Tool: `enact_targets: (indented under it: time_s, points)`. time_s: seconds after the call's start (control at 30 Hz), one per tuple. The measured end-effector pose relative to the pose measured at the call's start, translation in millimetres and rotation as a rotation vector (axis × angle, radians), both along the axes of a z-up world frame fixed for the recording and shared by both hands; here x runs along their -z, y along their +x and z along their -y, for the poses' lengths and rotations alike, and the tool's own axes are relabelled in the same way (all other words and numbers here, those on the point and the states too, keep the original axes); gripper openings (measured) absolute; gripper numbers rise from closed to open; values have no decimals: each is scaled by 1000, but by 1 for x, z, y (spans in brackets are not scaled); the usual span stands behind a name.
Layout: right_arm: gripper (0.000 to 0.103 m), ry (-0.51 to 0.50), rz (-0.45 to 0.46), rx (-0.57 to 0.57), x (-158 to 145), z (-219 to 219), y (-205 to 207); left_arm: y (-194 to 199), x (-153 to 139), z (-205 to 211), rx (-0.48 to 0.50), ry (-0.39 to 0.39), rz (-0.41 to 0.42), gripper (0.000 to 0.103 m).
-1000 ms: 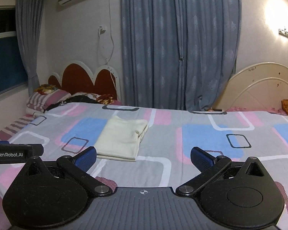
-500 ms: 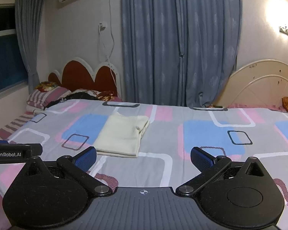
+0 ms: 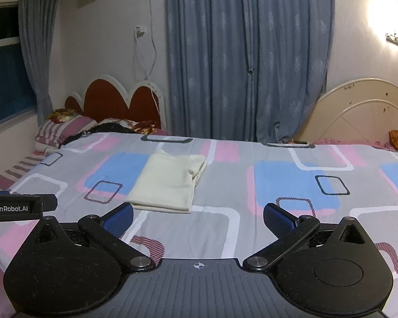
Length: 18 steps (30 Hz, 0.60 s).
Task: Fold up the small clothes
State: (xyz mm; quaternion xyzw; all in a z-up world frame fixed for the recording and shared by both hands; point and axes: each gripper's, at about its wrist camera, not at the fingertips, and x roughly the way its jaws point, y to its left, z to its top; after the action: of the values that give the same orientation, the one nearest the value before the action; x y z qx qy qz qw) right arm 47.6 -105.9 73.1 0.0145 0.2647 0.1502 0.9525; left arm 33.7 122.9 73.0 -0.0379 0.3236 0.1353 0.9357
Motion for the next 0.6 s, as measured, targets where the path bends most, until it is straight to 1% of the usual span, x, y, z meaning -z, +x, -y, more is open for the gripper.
enact_targets:
  time_s: [0.6]
  points:
    - [103,7,-17,-10,4,0,7,5,3,-4,1,-12,-12,92]
